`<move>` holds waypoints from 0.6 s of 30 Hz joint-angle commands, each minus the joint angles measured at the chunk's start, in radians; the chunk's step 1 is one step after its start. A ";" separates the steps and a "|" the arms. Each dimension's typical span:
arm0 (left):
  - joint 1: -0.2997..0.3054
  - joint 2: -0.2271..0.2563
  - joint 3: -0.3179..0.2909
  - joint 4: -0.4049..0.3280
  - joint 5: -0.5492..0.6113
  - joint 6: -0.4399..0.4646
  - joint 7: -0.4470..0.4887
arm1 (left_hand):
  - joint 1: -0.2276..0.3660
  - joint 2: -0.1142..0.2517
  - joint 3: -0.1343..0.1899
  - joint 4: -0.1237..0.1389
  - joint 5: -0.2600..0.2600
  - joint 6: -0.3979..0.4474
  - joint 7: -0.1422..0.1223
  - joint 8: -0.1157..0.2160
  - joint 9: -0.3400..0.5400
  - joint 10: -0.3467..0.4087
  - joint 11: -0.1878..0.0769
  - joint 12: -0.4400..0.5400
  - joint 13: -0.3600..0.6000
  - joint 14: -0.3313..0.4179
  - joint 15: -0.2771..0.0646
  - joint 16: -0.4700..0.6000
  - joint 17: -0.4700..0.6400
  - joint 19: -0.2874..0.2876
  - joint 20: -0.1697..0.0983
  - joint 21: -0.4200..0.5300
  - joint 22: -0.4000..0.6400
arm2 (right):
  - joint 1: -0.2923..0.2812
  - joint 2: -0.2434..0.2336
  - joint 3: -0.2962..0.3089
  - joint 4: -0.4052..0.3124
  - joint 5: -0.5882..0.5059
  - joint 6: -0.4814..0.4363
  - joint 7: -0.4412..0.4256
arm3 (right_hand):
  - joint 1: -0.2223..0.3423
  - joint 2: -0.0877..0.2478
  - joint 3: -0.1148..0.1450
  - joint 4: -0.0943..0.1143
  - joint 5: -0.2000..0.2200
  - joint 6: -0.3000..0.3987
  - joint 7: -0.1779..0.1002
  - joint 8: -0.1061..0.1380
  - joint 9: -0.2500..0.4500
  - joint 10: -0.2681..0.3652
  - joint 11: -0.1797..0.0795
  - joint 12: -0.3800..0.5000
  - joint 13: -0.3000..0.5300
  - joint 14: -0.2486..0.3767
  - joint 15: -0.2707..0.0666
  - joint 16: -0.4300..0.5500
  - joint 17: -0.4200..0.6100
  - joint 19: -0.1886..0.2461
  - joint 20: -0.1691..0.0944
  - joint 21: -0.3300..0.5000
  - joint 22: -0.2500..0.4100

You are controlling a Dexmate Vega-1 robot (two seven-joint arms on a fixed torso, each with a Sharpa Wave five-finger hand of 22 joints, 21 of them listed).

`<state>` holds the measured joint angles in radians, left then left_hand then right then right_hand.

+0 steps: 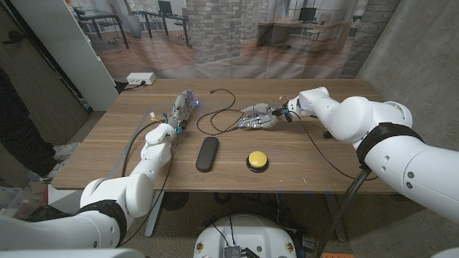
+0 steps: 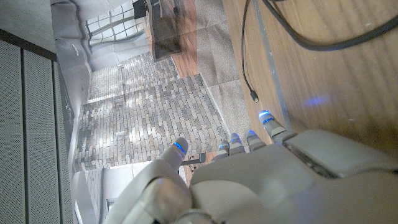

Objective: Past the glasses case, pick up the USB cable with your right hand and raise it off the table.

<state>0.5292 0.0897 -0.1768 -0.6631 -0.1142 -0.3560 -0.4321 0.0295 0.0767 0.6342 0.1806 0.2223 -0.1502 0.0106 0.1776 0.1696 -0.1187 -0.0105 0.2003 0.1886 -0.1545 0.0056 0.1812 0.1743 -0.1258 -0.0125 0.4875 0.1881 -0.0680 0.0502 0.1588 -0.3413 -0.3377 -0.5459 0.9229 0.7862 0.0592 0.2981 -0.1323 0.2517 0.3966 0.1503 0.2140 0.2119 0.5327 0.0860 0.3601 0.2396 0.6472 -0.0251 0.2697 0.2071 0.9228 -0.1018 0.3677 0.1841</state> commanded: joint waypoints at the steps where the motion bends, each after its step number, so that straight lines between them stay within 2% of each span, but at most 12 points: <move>1: -0.021 0.006 -0.004 0.044 -0.002 -0.019 -0.009 | -0.005 0.098 0.006 0.000 0.007 -0.005 0.005 0.004 0.005 -0.005 0.005 0.005 0.001 -0.005 0.002 0.006 0.006 0.000 0.003 -0.005 0.004 | -0.007 0.026 -0.005 0.000 0.018 0.021 -0.044 | 0.006 -0.011 -0.007 -0.003 0.007 0.009 0.041 0.004 0.002 0.010 0.001 0.010 0.006 0.013 -0.002 -0.003 0.002 0.009 -0.003 0.006 0.002; 18: -0.061 0.016 -0.008 0.124 -0.004 -0.053 -0.026 | -0.005 0.099 0.006 0.000 0.007 -0.005 0.005 0.004 0.005 -0.006 0.004 0.005 0.001 -0.005 0.001 0.006 0.006 -0.001 0.004 -0.006 0.004 | -0.011 0.056 -0.031 0.000 0.036 0.045 -0.072 | 0.024 -0.002 -0.011 -0.001 0.016 0.018 0.036 -0.002 0.003 0.017 -0.003 0.019 0.010 0.029 -0.008 -0.013 0.006 0.014 -0.003 0.008 0.003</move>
<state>0.4928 0.0995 -0.1821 -0.5888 -0.1168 -0.3869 -0.4458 0.0295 0.0768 0.6342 0.1806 0.2223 -0.1501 0.0106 0.1776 0.1696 -0.1187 -0.0106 0.2003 0.1885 -0.1545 0.0056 0.1812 0.1743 -0.1258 -0.0125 0.4875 0.1881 -0.0750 0.0865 0.1429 -0.3410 -0.3147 -0.5163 0.8732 0.7945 0.0511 0.2899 -0.1323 0.2628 0.4041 0.1498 0.2139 0.2118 0.5413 0.0840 0.3755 0.2442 0.6669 -0.0305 0.2621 0.2086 0.9283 -0.1074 0.3677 0.1839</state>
